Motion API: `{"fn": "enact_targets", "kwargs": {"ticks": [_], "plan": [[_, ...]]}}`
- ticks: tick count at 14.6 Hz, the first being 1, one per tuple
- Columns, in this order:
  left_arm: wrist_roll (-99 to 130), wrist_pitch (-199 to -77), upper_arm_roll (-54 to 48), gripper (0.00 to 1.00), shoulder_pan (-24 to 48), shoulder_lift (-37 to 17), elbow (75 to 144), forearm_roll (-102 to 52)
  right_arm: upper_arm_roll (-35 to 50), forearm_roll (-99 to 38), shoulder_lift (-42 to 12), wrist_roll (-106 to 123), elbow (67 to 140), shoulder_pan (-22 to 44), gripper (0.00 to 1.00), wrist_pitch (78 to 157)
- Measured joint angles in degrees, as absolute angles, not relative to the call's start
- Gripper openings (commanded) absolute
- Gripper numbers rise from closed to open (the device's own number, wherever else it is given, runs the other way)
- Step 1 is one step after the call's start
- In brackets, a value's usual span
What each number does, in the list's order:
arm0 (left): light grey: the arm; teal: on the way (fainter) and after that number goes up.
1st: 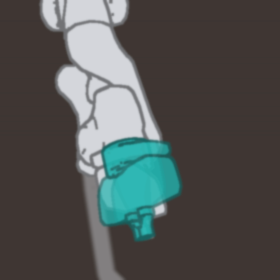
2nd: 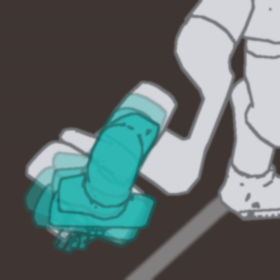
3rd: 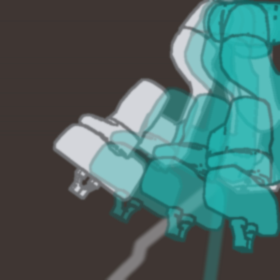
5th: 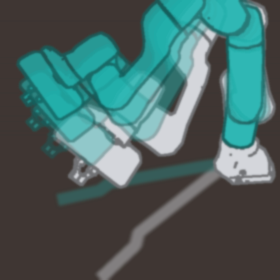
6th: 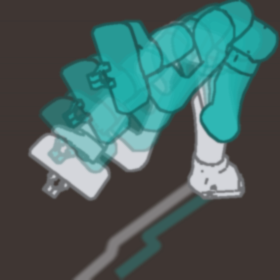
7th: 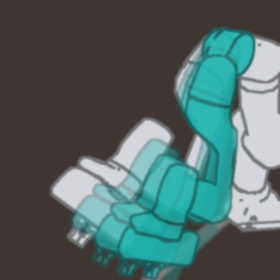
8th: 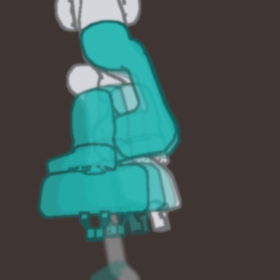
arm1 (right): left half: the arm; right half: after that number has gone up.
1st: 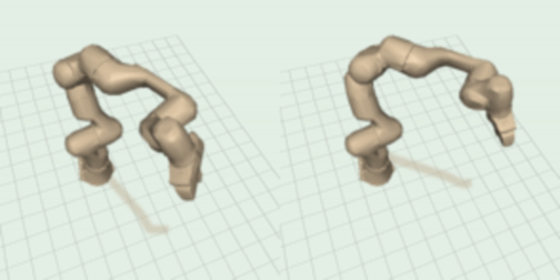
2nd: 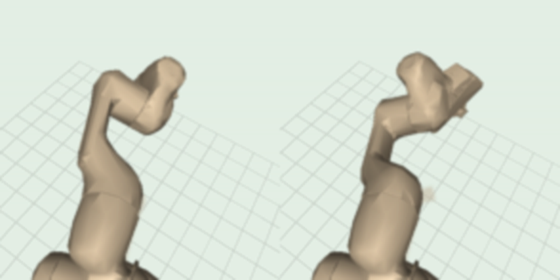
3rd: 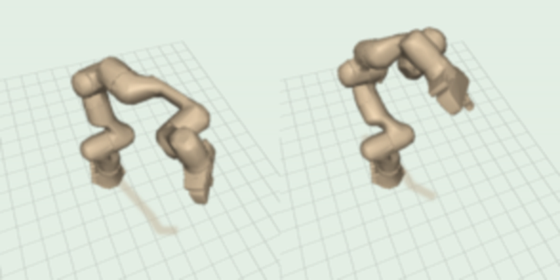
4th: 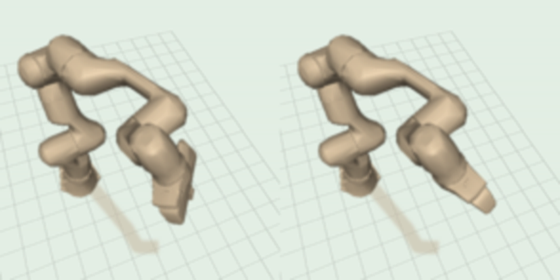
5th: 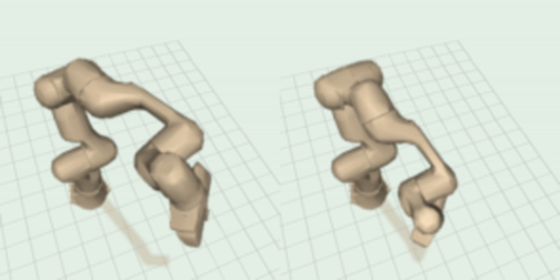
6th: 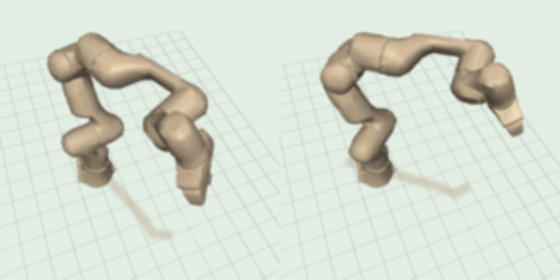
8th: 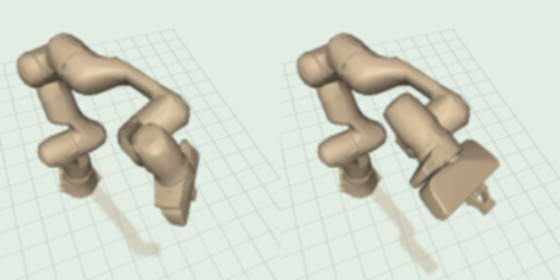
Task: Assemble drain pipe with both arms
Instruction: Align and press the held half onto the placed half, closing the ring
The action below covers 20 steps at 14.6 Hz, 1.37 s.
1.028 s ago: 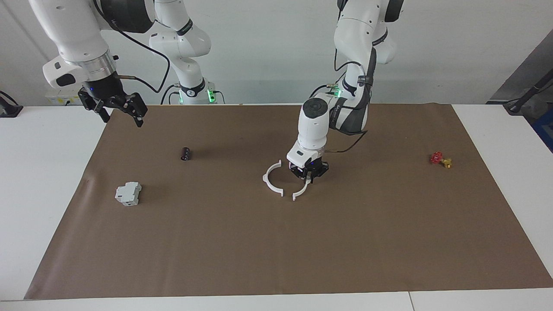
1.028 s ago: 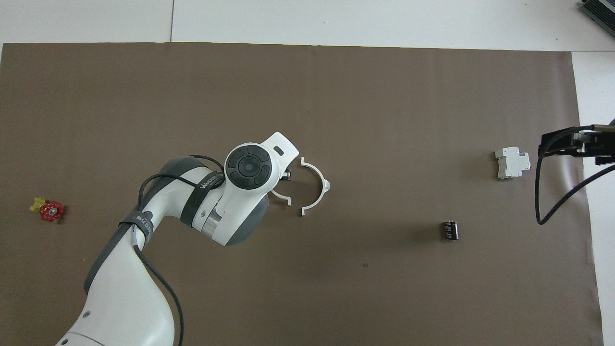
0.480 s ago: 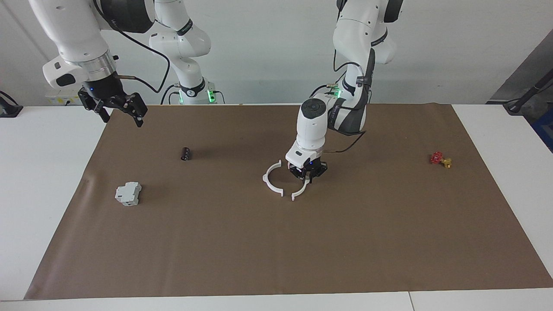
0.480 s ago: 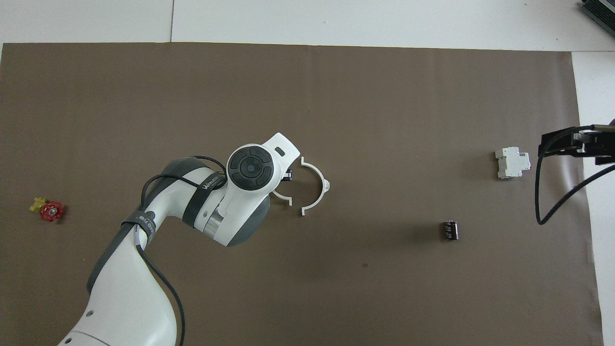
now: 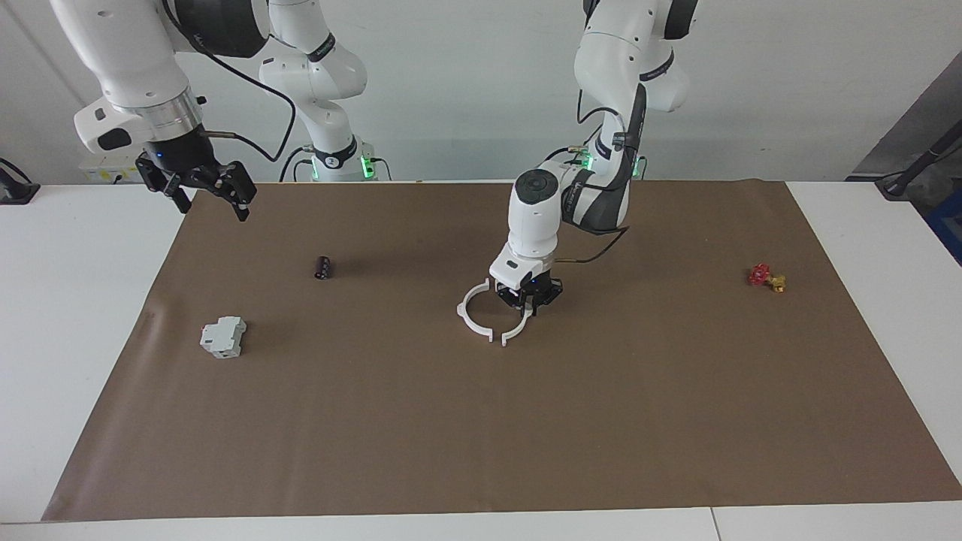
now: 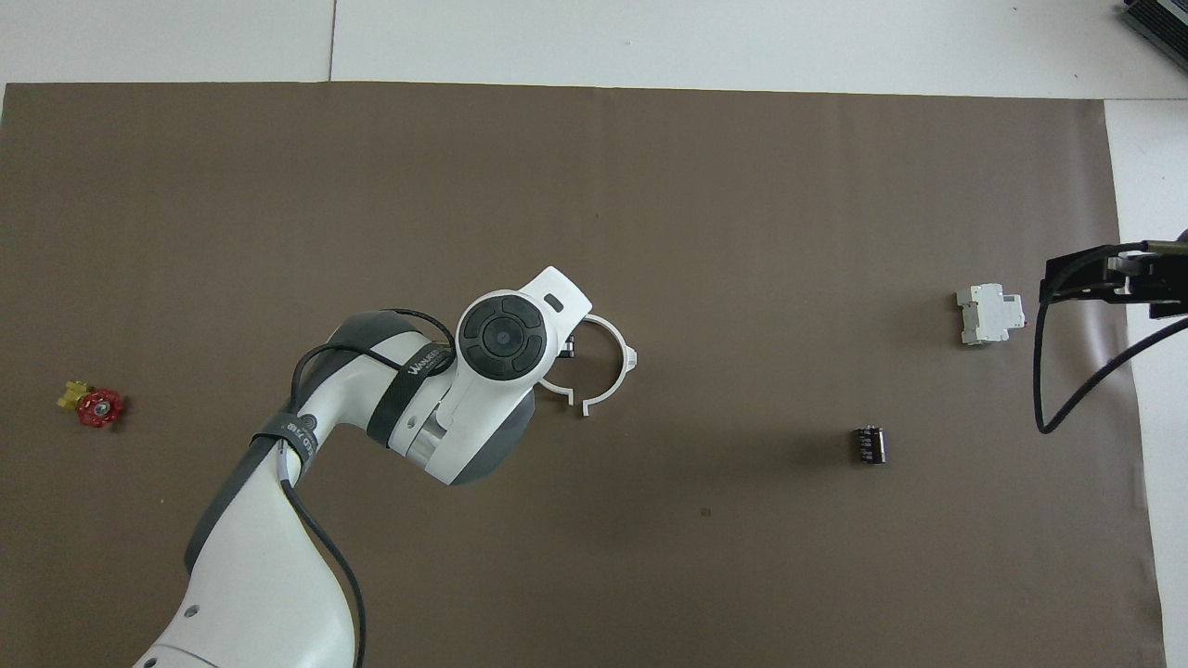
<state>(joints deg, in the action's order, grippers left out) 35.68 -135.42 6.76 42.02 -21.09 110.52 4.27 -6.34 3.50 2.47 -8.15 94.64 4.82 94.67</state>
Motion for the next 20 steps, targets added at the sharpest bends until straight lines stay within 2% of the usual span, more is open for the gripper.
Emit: {"fn": "enact_targets", "kwargs": {"ticks": [20], "plan": [[37.16,-135.42,6.79,0.00,43.34,-21.09,110.81,4.79,-6.34,3.50,2.47,-8.15,94.64,4.82,1.00,94.67]]}}
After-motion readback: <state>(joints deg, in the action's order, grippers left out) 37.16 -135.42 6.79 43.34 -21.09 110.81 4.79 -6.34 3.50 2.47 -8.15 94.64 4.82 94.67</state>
